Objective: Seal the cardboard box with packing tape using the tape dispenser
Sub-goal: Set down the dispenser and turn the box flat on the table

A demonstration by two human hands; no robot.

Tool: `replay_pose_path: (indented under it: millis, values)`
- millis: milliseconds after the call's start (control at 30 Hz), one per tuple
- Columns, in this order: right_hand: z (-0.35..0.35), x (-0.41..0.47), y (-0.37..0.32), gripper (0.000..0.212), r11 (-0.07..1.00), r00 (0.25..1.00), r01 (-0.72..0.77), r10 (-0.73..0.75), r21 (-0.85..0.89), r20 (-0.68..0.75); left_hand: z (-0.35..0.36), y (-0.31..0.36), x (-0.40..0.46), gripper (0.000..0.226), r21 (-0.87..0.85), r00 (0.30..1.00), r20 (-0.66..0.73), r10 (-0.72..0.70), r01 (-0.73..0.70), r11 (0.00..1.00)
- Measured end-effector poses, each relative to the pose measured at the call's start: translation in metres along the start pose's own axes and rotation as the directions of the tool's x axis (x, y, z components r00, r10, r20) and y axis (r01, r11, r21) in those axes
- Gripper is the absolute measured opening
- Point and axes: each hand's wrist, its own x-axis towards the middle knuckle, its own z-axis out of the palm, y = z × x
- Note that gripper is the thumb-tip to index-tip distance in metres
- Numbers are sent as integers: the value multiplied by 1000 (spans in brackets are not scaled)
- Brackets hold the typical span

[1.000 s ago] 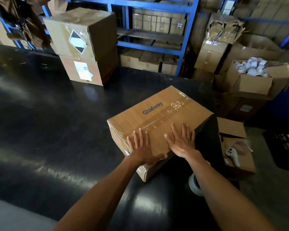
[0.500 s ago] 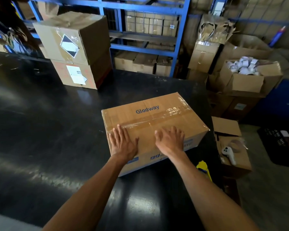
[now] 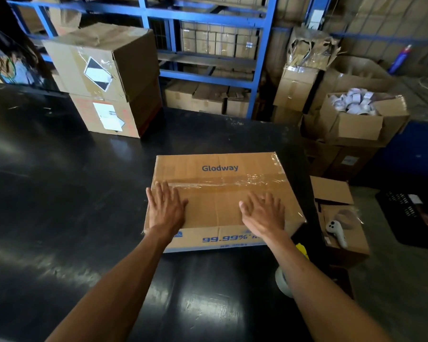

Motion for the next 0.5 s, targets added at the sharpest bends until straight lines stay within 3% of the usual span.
replay_pose_path:
  millis: [100,500]
  values:
    - [11,6,19,72,994,992,-108,108,0,70,10,15,-13,84,-172,999,49,12,-3,985]
    - [33,-14,-13,74,967,970,-245,243,68,29,20,-18,20,96,-74,990,56,128,-124,990]
